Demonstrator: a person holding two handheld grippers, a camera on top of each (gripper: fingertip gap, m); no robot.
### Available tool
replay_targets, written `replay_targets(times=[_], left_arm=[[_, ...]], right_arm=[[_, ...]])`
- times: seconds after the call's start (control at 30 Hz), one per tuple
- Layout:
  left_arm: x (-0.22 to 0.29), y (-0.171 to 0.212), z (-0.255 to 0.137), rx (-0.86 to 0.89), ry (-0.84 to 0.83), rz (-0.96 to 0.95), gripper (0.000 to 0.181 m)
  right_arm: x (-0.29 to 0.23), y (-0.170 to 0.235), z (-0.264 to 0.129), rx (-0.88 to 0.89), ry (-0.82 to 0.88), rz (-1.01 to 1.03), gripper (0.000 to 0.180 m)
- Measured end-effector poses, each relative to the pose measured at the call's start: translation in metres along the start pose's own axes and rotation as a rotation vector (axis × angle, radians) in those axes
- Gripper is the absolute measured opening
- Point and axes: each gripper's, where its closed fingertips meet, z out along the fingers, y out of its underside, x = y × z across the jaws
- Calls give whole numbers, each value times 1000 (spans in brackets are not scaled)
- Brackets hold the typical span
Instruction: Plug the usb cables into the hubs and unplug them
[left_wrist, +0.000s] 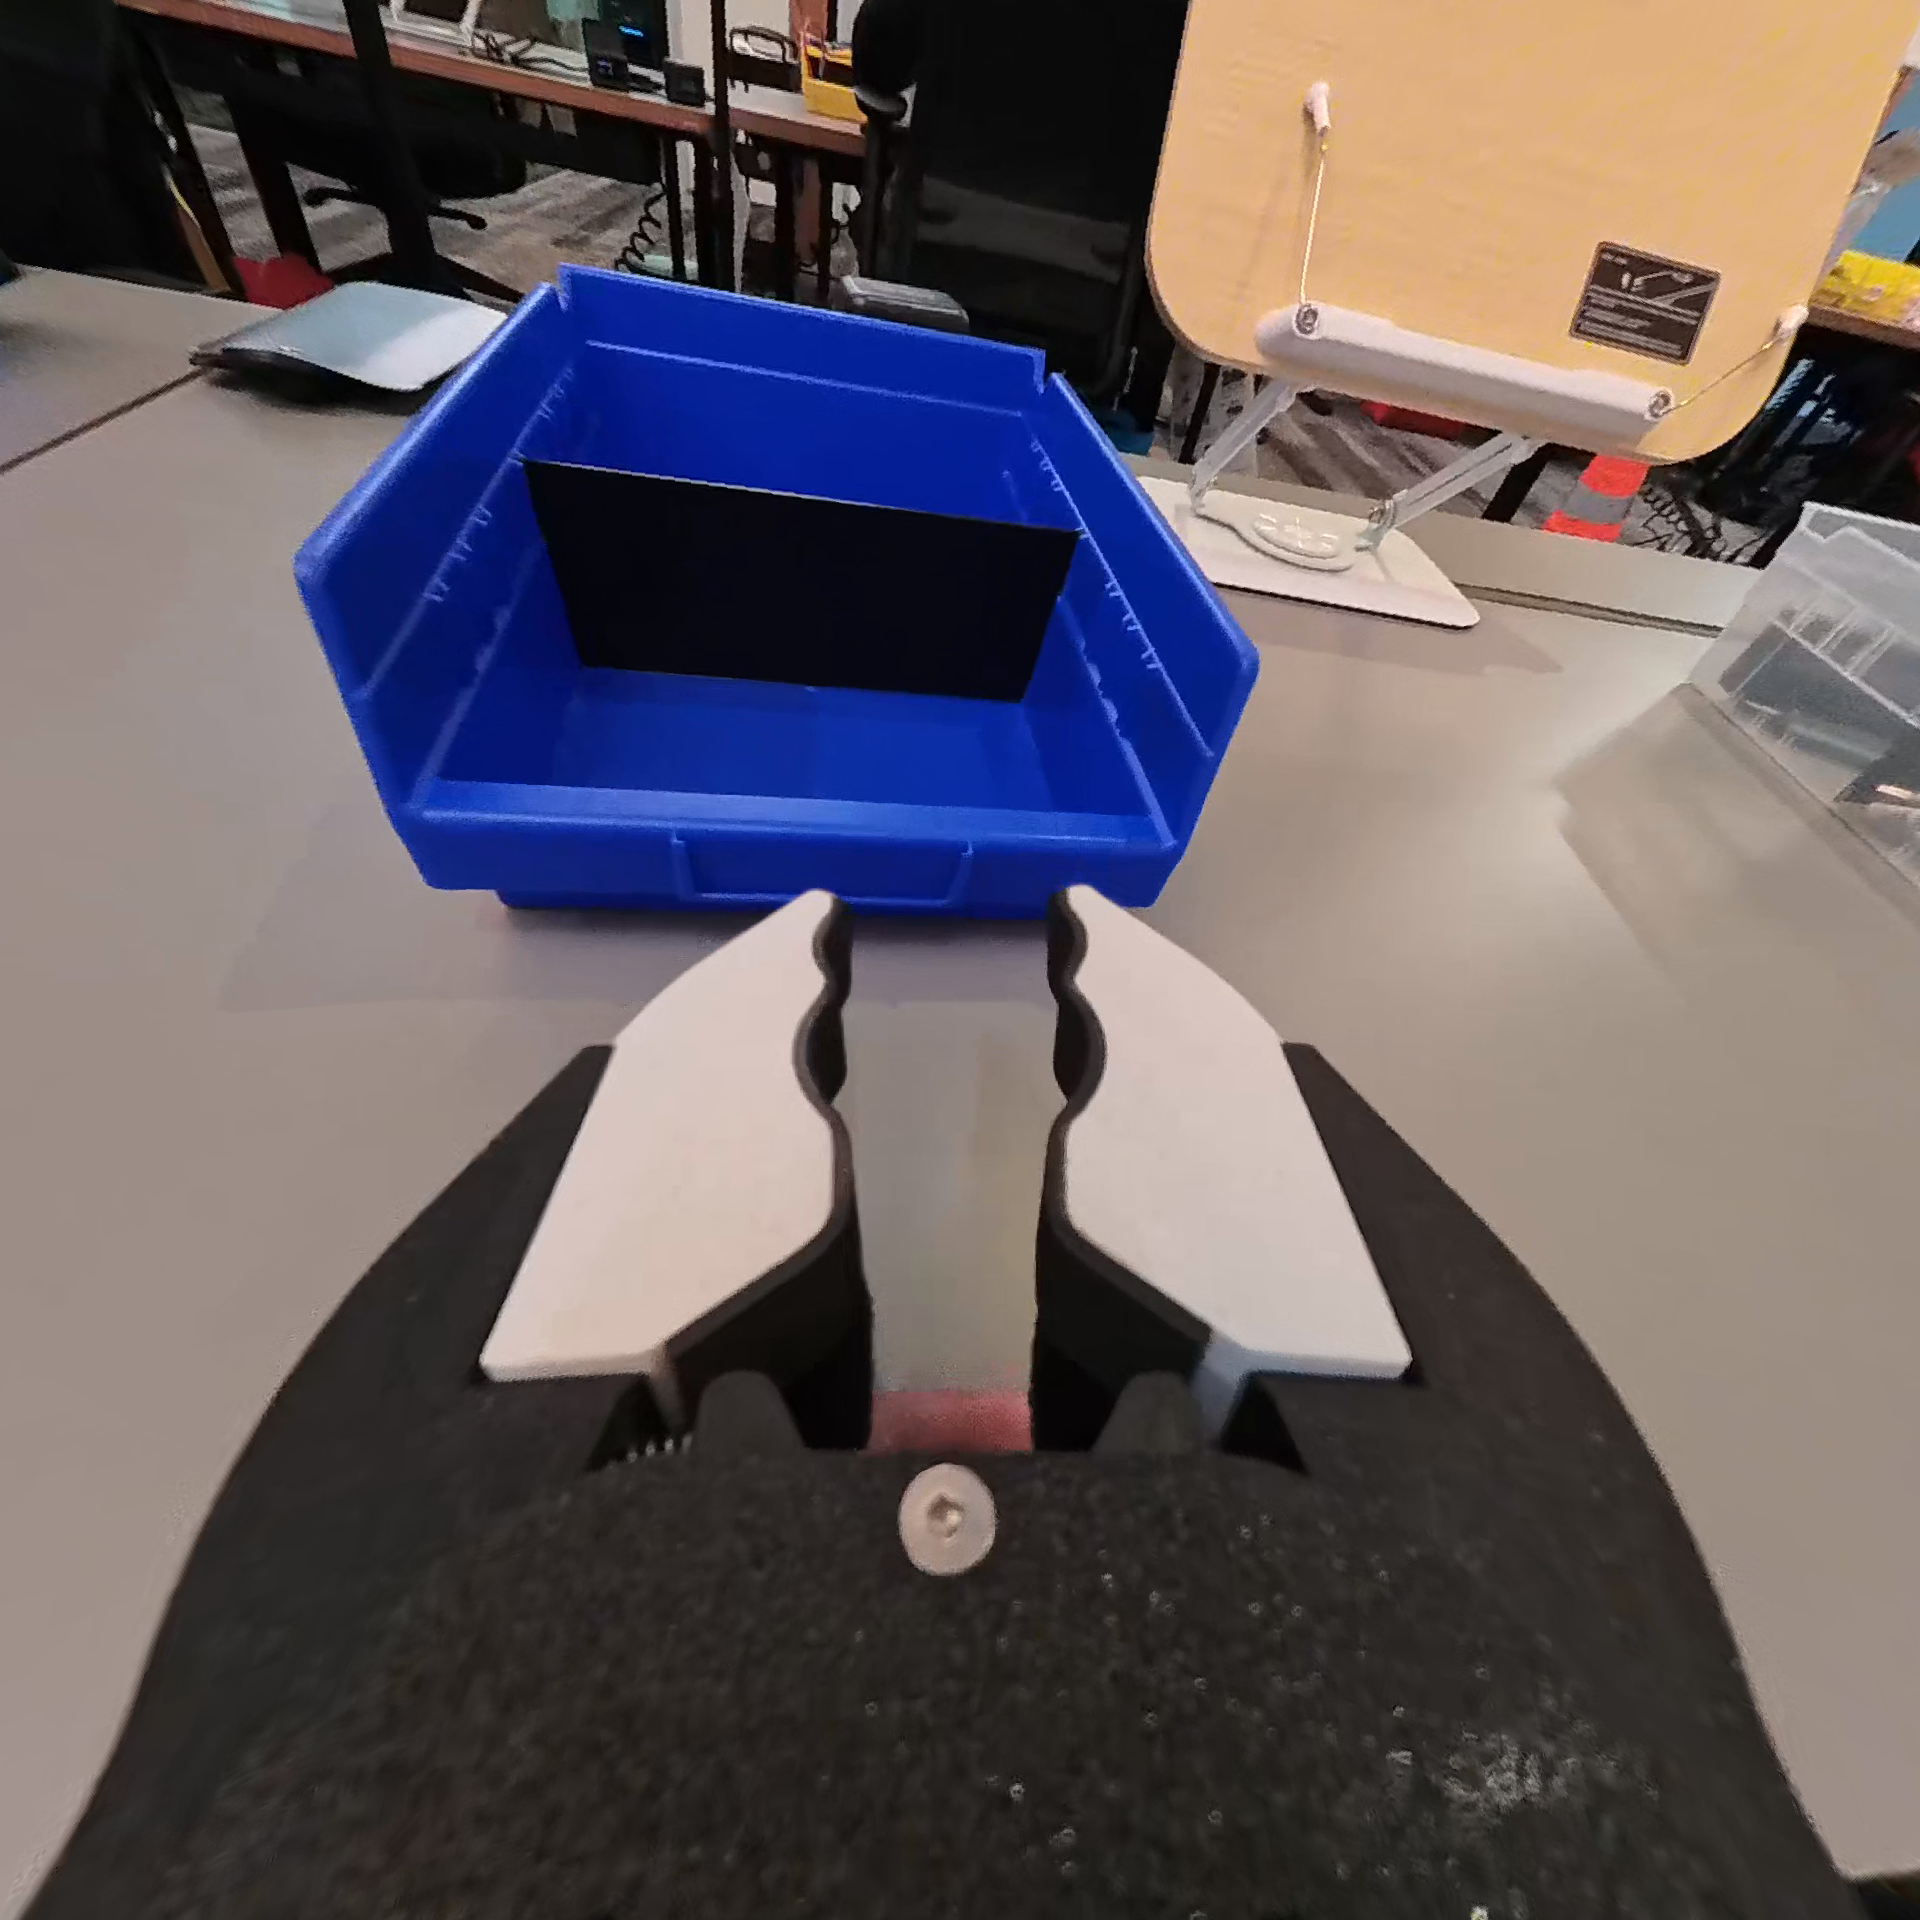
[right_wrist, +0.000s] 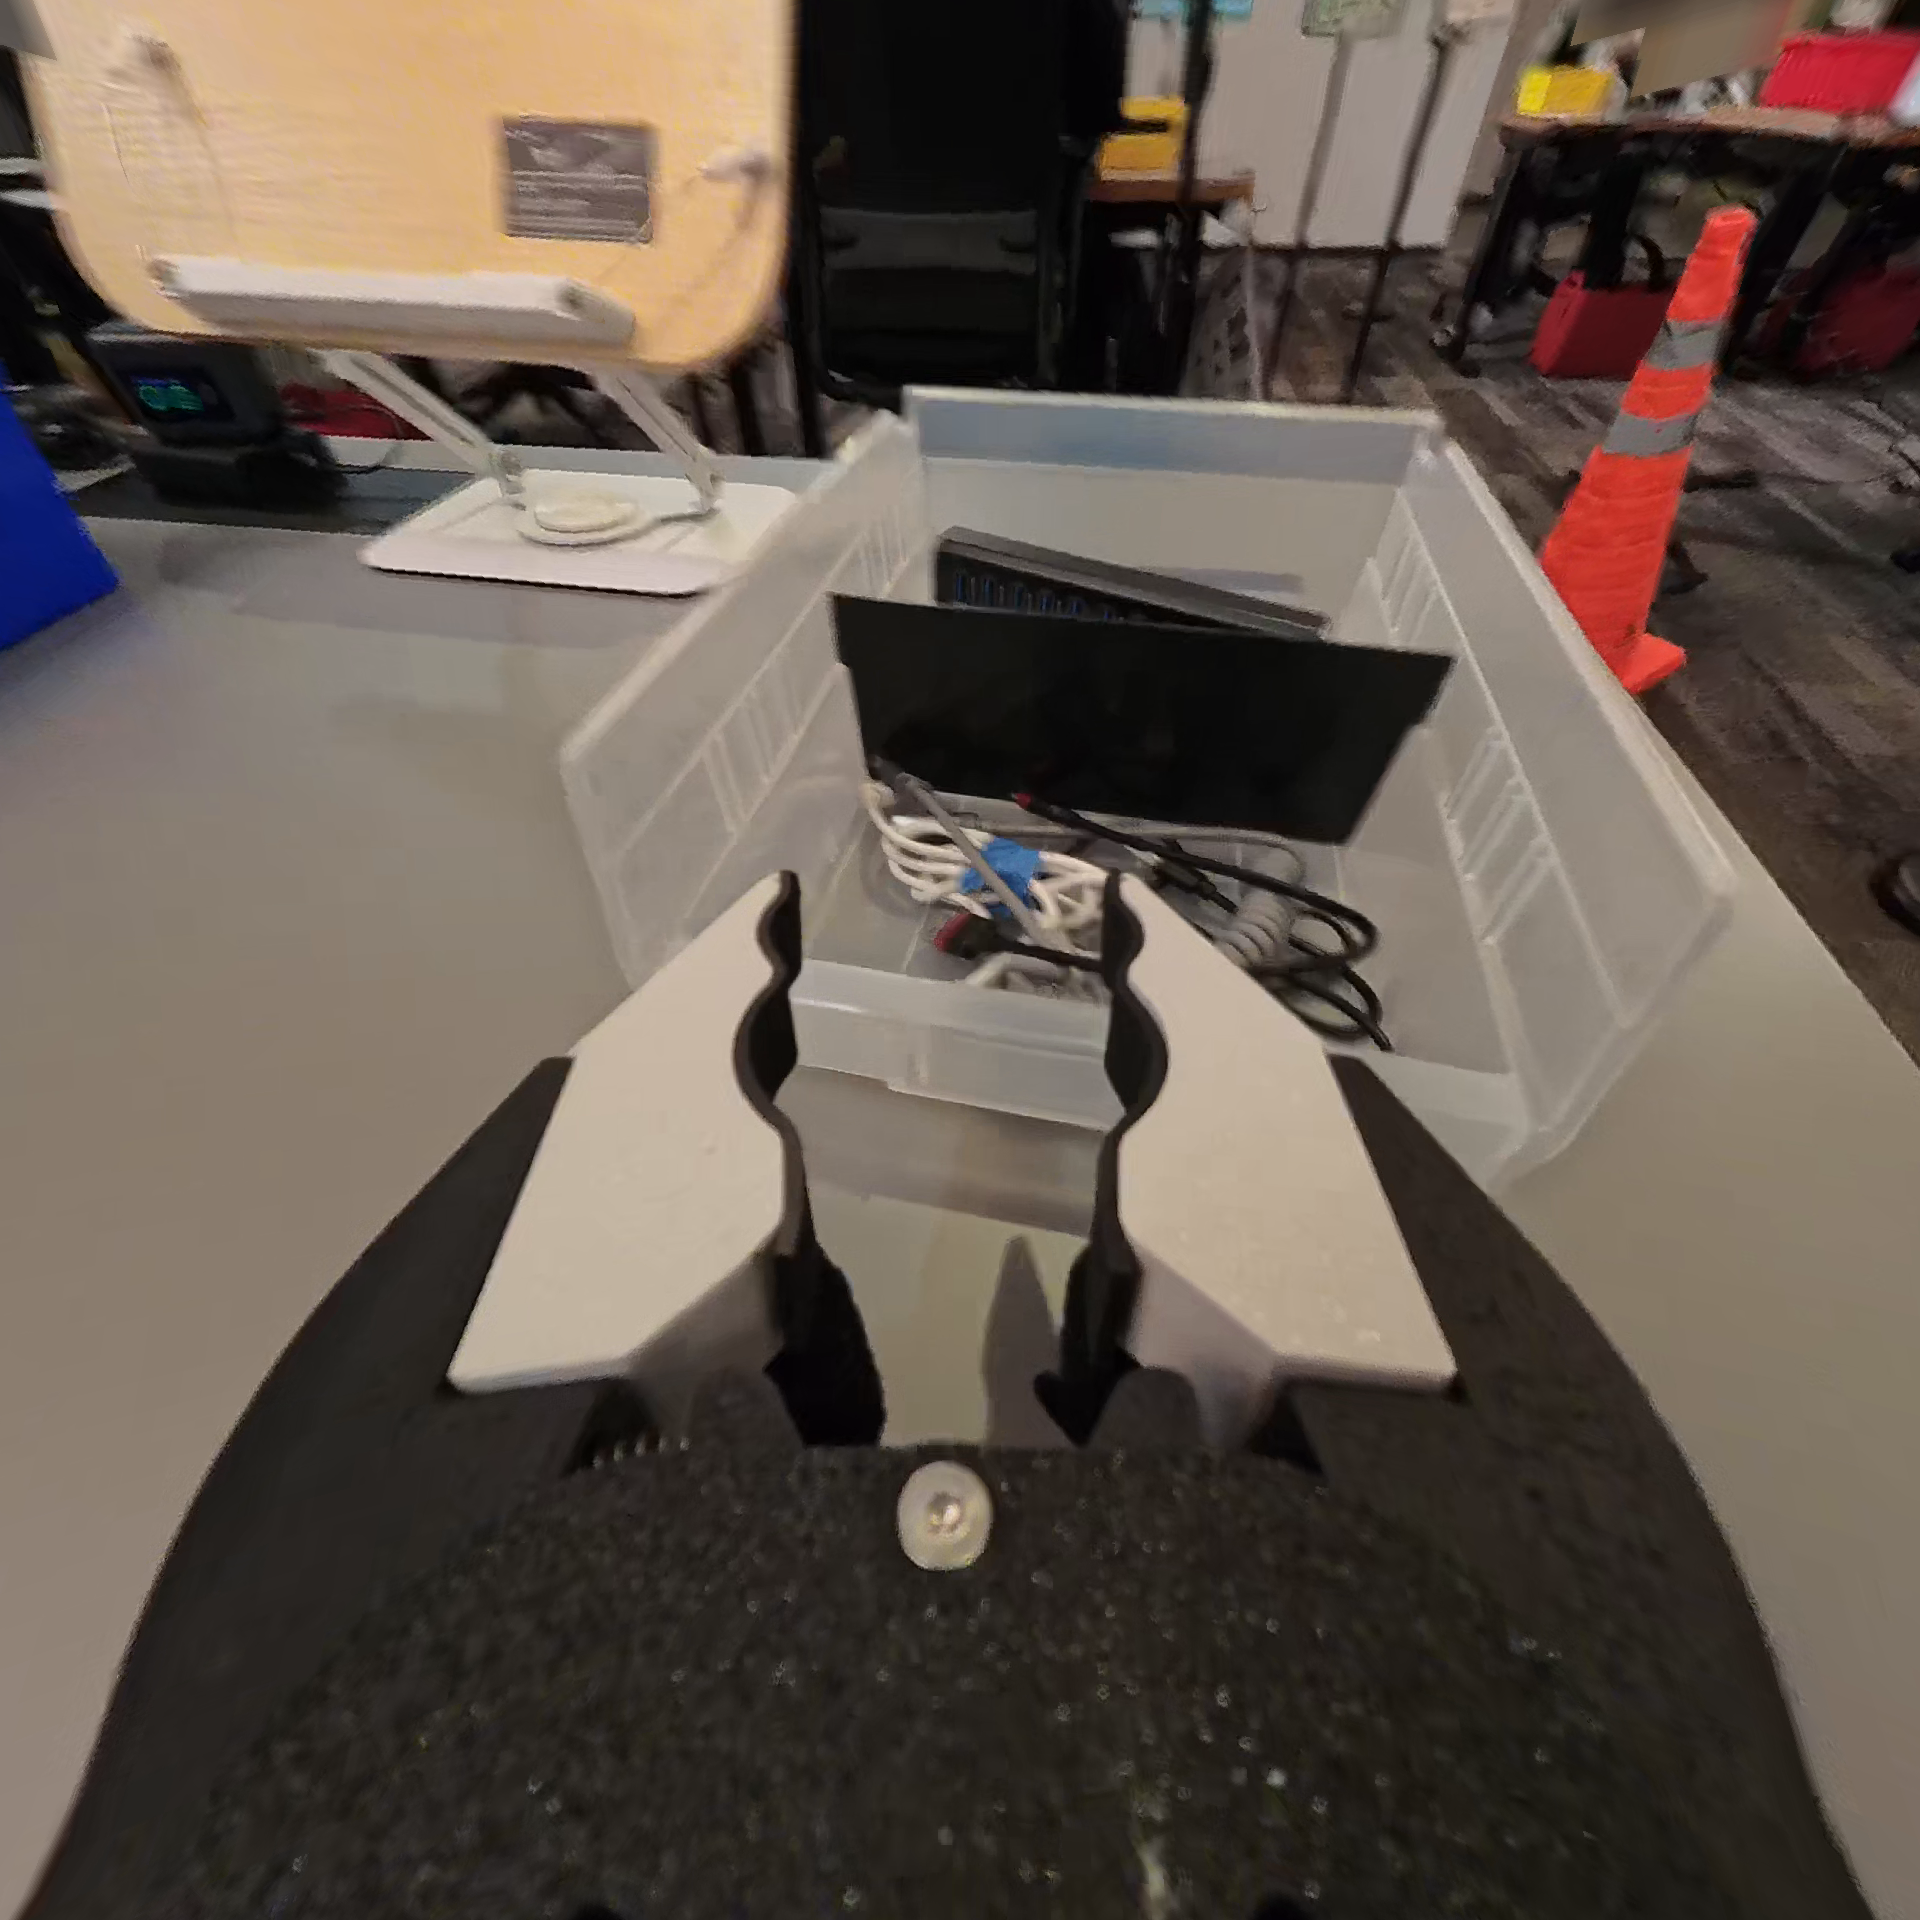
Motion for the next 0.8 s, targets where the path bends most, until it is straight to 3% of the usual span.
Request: replay_targets(times=[0.13, 0.23, 0.37, 0.6, 0.7, 0.8], left_arm=[[5, 1, -5, 2, 17, 40, 42], [22, -12, -12, 77, 87, 29, 54], [48, -5, -12, 46, 174, 90, 67], [77, -2, -10, 87, 156, 222, 82], [106, 3, -8, 77, 209, 254, 78], [155, 14, -3, 40, 328, 246, 62]], right_arm=[[-47, -20, -4, 83, -83, -82, 57], [-84, -9, 9, -2, -117, -45, 63], [-92, 1, 41, -62, -39, -104, 68], [-123, 5, 51, -122, -168, -62, 75], [-159, 5, 35, -129, -368, -33, 59], [-165, -2, 13, -75, -372, -82, 59]])
